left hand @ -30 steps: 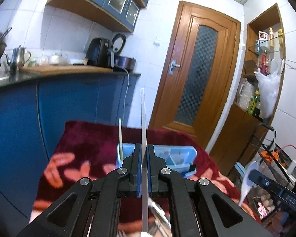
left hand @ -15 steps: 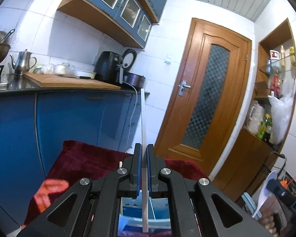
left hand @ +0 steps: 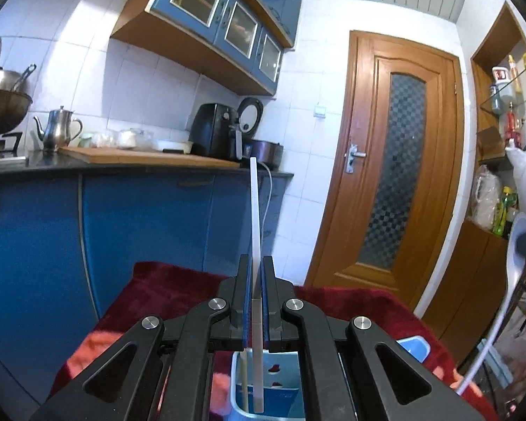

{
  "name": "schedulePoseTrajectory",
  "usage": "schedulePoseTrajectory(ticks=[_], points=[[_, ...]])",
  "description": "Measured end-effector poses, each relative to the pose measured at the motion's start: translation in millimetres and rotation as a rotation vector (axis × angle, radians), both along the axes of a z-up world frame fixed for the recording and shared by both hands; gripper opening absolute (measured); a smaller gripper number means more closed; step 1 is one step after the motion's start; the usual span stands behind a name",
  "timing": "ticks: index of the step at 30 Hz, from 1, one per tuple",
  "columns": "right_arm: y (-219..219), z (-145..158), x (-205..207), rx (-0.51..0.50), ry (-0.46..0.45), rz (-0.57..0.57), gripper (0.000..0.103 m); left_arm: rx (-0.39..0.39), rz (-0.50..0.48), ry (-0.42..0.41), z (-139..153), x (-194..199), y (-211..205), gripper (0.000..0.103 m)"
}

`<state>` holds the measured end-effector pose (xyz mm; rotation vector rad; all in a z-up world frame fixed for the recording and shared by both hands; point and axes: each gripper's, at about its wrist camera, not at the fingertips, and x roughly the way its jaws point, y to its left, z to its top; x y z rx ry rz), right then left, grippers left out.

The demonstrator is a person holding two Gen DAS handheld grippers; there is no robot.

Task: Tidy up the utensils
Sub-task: 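Release the chopstick into the Box caddy while the right tool drops the white spoon in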

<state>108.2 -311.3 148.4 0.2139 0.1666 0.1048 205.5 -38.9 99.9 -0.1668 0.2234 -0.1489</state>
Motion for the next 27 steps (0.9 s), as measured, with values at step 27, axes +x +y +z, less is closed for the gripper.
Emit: schedulePoseTrajectory(ticks=[27], points=[[24, -60, 59, -0.147, 0.098, 0.026, 0.005, 0.003, -0.048, 0.061, -29, 10, -9, 0.005]])
